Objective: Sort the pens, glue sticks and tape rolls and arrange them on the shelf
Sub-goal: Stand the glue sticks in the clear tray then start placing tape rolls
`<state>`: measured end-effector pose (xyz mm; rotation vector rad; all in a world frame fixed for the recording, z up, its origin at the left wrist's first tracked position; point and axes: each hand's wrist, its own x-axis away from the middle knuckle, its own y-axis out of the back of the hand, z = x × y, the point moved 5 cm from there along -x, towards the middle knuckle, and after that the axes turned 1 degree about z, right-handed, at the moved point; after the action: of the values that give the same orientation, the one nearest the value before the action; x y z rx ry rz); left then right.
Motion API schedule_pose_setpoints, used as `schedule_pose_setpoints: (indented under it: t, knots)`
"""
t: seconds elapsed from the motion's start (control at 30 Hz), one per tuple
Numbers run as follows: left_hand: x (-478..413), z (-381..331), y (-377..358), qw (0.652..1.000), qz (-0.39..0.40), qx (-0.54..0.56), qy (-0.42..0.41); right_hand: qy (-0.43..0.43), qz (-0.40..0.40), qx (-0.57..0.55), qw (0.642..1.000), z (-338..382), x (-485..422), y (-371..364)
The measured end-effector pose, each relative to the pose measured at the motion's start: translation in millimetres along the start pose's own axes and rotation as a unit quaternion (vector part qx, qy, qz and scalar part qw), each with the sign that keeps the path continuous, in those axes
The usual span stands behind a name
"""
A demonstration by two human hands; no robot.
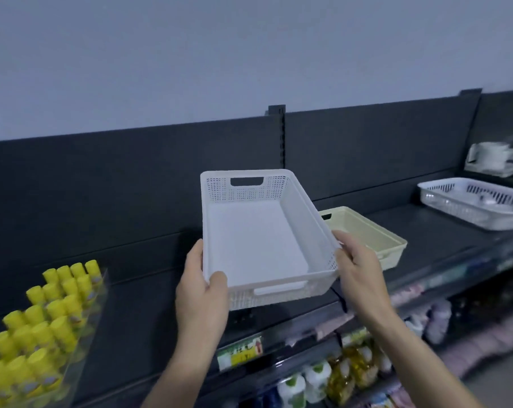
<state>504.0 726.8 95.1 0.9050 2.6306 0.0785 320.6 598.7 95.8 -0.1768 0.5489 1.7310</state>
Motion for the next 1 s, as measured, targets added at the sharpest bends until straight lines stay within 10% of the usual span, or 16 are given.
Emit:
schedule_pose_setpoints:
  t: [0.37, 1.0]
  knots:
    - [8.2, -26.5, -246.3, 0.997, 0.071, 0.009, 0.036, -0.056, -0.038, 0.051, 0.996, -116.7, -113.7, 183.8]
    - [-79.9, 41.1, -356.6, 0.991, 0.033, -0.038, 0.122, -0.110, 0.123, 0.054, 0.985, -254.0, -246.2, 146.0]
